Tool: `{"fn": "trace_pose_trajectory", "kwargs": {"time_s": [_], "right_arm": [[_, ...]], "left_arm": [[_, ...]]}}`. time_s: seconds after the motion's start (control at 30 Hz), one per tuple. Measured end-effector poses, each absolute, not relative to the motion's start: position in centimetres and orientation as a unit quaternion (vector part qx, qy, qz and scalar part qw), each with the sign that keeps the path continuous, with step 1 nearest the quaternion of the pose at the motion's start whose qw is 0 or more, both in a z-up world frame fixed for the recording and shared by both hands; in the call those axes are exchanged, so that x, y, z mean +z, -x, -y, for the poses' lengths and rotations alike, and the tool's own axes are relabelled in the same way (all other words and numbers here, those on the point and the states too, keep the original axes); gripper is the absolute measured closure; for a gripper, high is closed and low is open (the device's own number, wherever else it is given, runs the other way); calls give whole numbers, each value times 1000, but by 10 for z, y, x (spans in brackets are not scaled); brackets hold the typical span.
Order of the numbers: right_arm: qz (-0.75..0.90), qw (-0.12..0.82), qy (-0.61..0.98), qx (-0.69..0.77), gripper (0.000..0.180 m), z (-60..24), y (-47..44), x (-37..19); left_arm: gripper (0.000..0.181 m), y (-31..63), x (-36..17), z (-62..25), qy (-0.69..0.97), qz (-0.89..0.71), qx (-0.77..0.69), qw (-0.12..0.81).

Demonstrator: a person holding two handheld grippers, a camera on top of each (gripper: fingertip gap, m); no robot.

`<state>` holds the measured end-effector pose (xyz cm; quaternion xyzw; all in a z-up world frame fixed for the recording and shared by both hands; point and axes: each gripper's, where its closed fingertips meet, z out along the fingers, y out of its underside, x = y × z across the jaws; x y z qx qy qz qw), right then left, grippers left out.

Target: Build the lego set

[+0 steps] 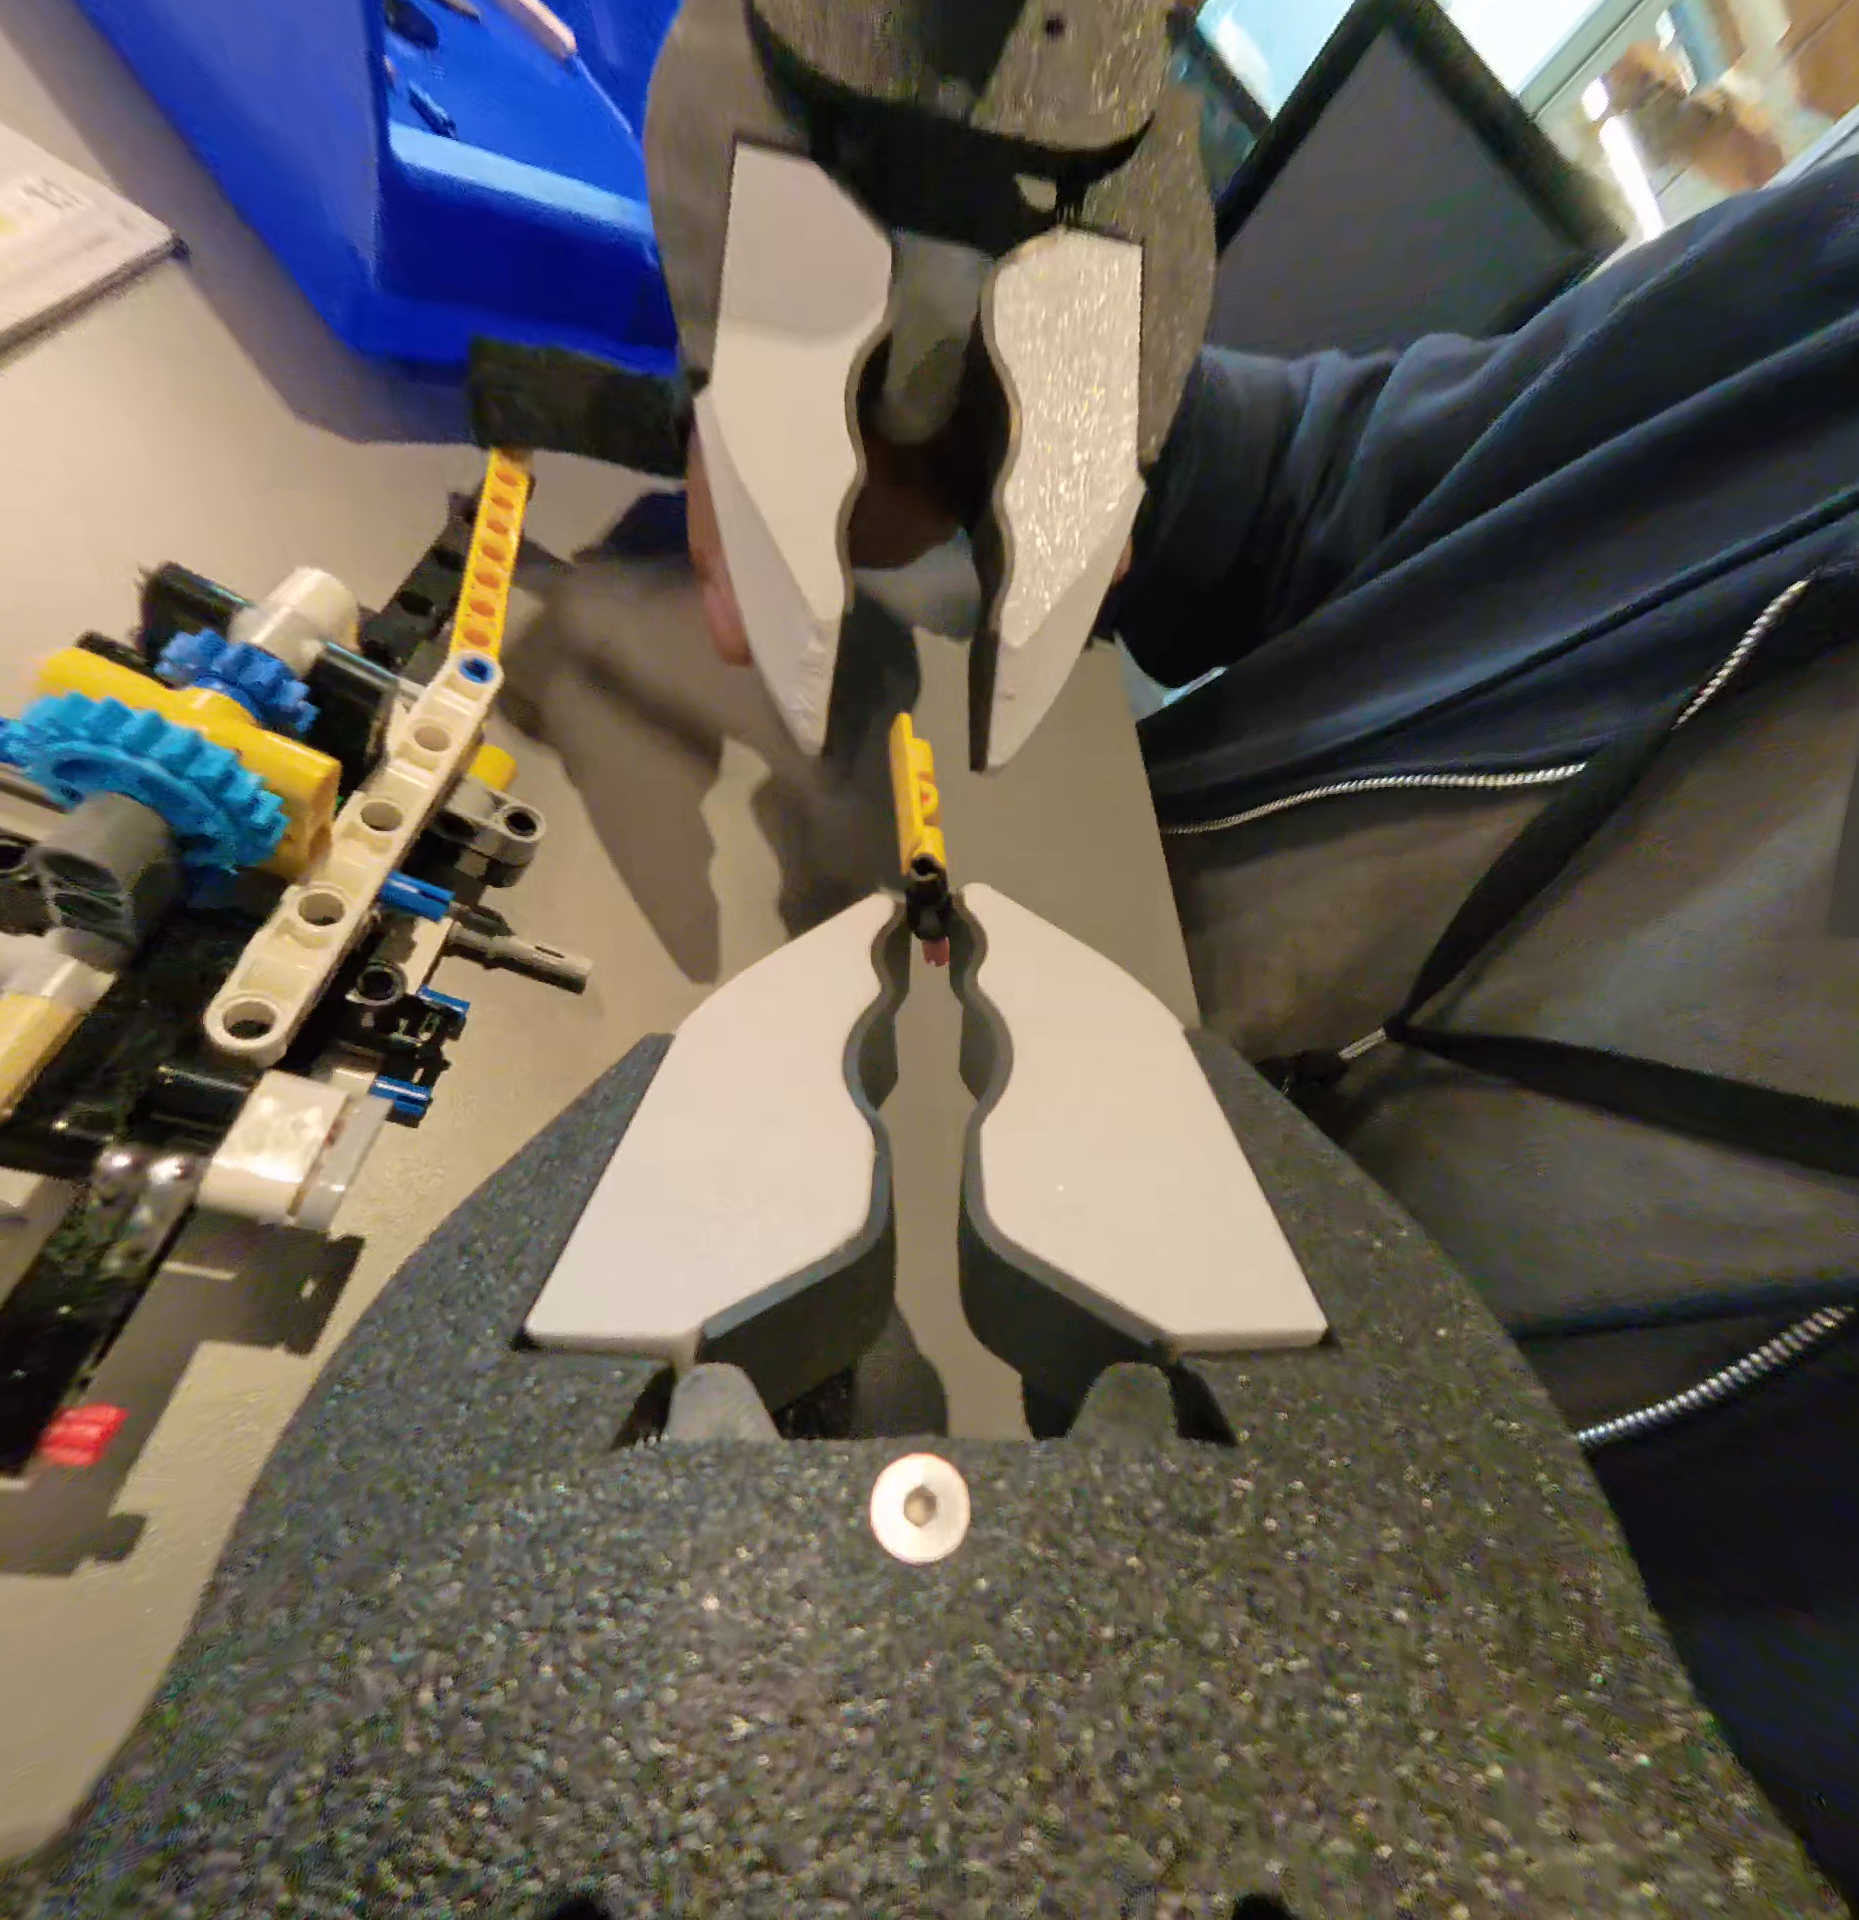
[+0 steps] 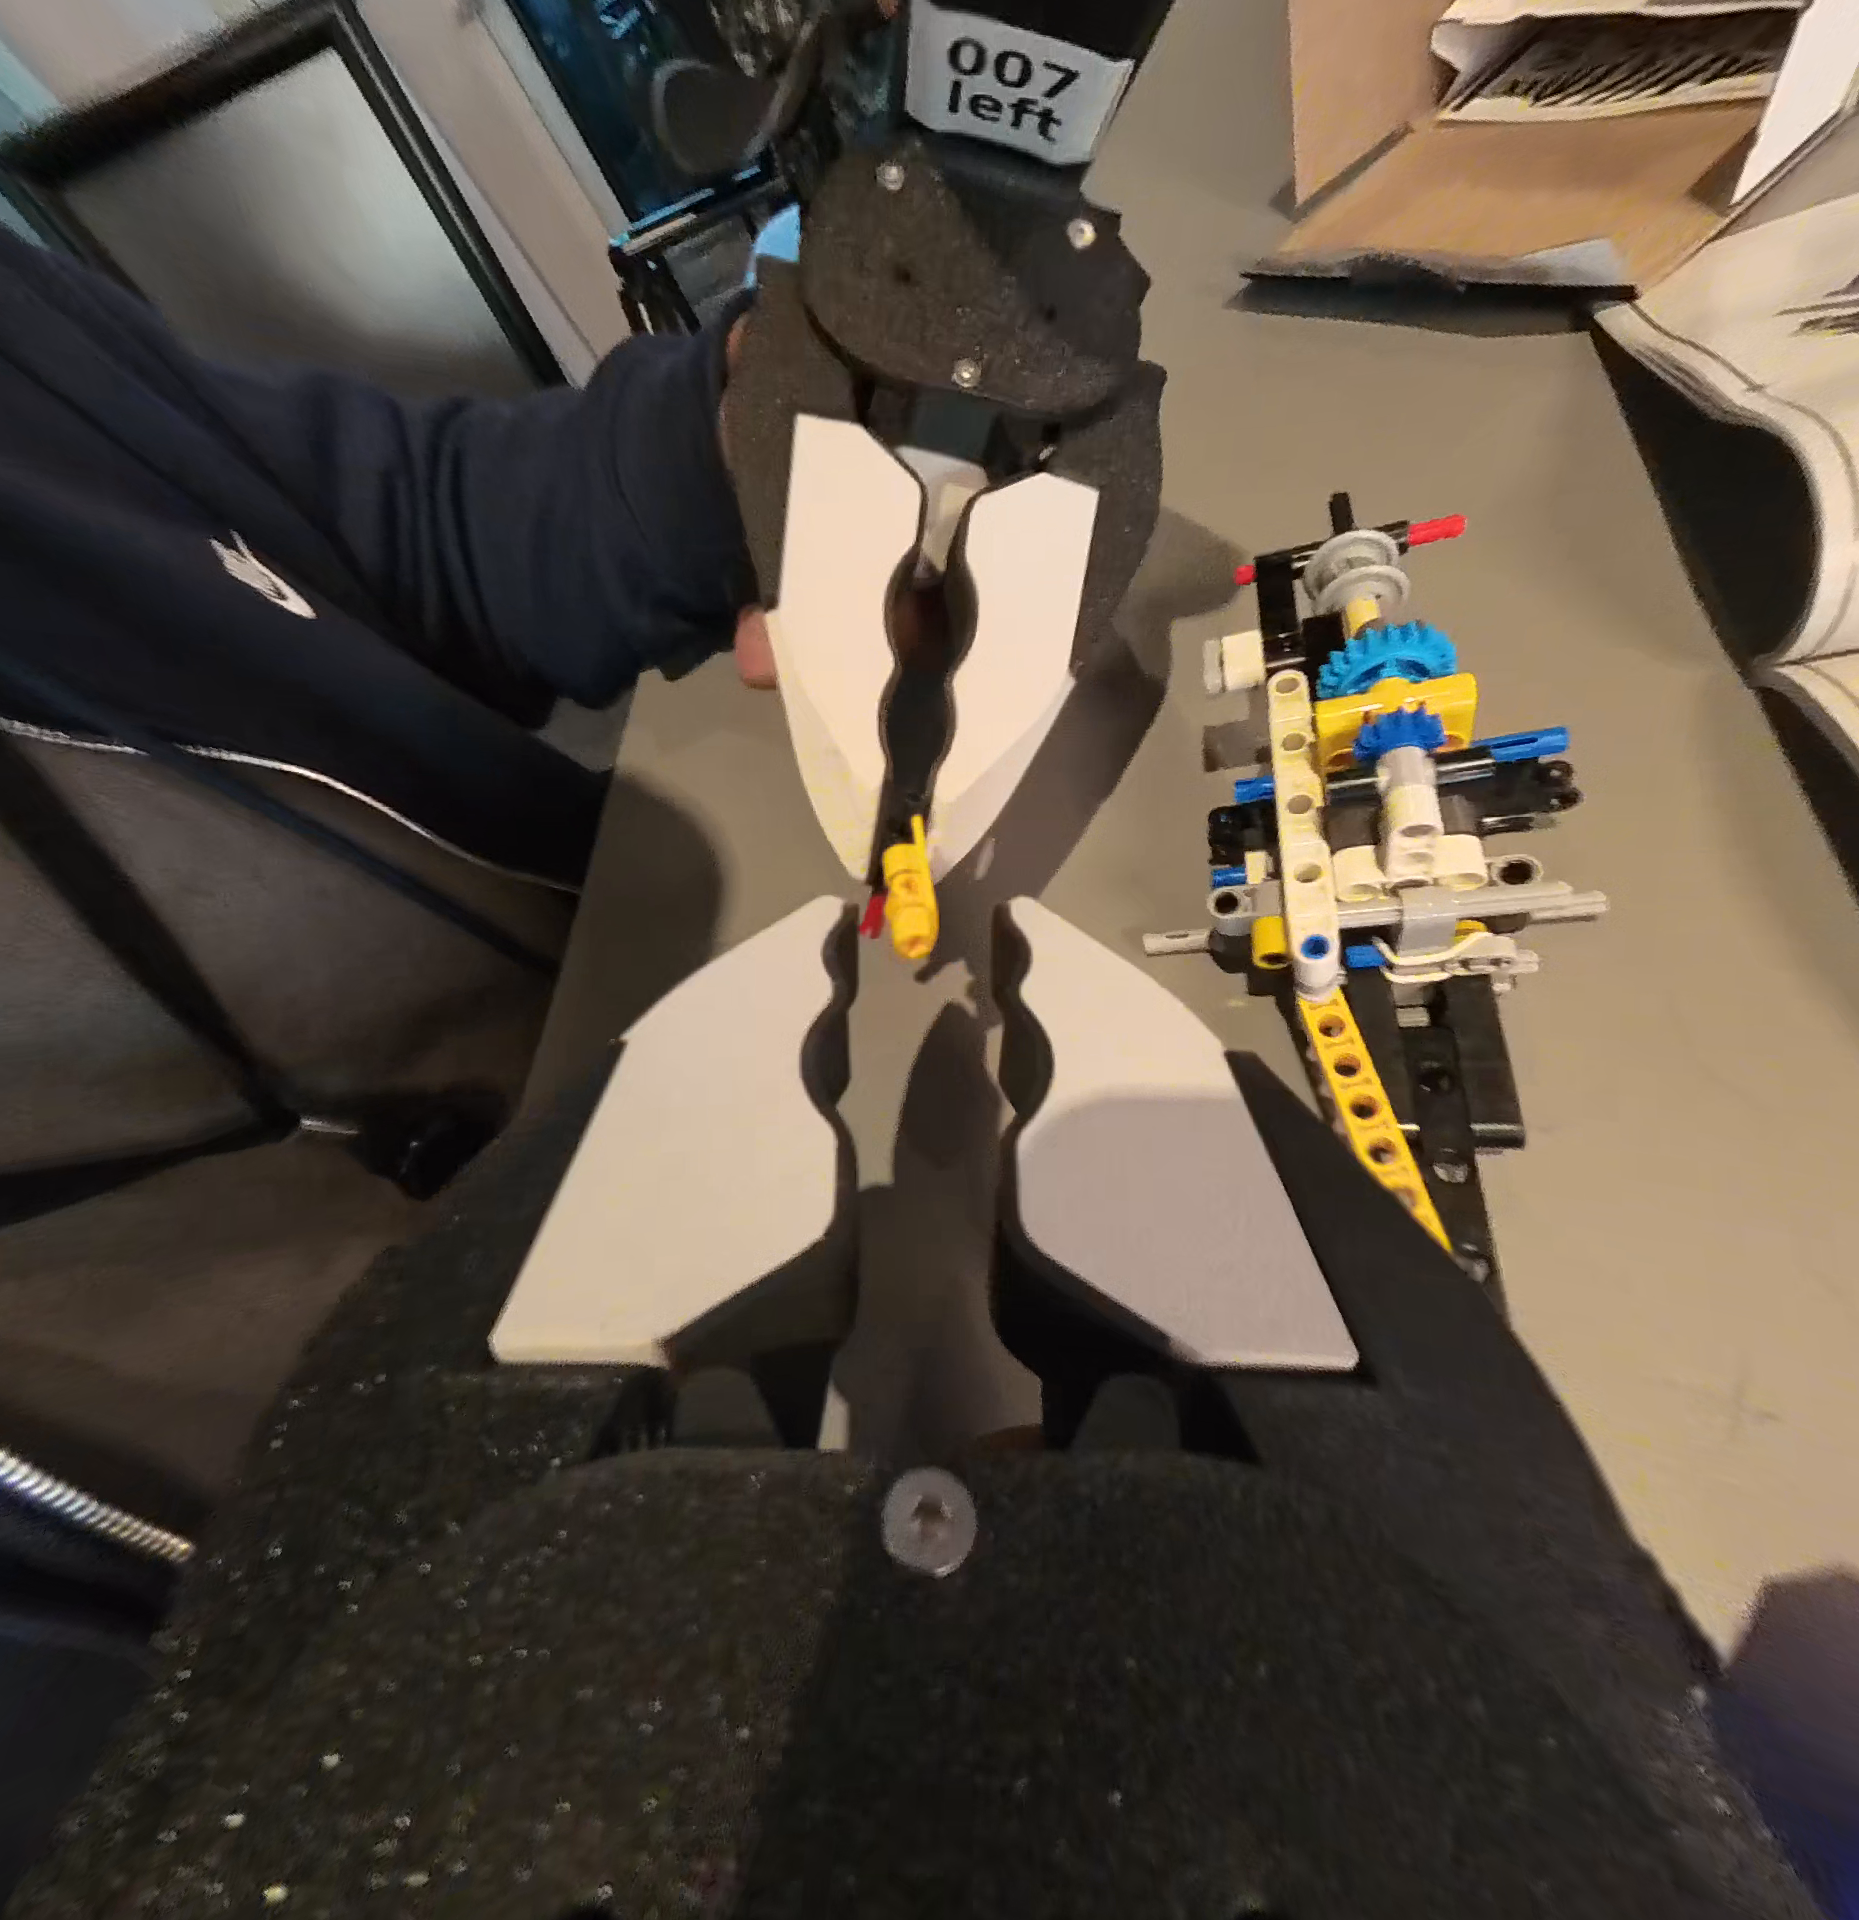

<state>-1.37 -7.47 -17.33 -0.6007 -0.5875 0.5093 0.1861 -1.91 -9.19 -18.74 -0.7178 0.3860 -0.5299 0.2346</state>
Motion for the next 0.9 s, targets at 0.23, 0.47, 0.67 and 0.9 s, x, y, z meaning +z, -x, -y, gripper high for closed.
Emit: {"fn": "trace_pose_trajectory", "kwargs": {"time_s": [0.23, 0.47, 0.67, 0.9], "right_arm": [[537, 177, 596, 570, 170, 75, 22, -163], [531, 164, 602, 574, 172, 78, 25, -168], [523, 167, 605, 577, 166, 74, 23, -166], [499, 159, 606, 599, 164, 71, 24, -163]], "left_arm": [[174, 21, -178, 89, 707, -357, -560, 243], [174, 18, -177, 86, 712, -350, -555, 250], [174, 22, -173, 82, 710, -325, -571, 253], [174, 25, -166, 79, 697, -292, -608, 243]]}}
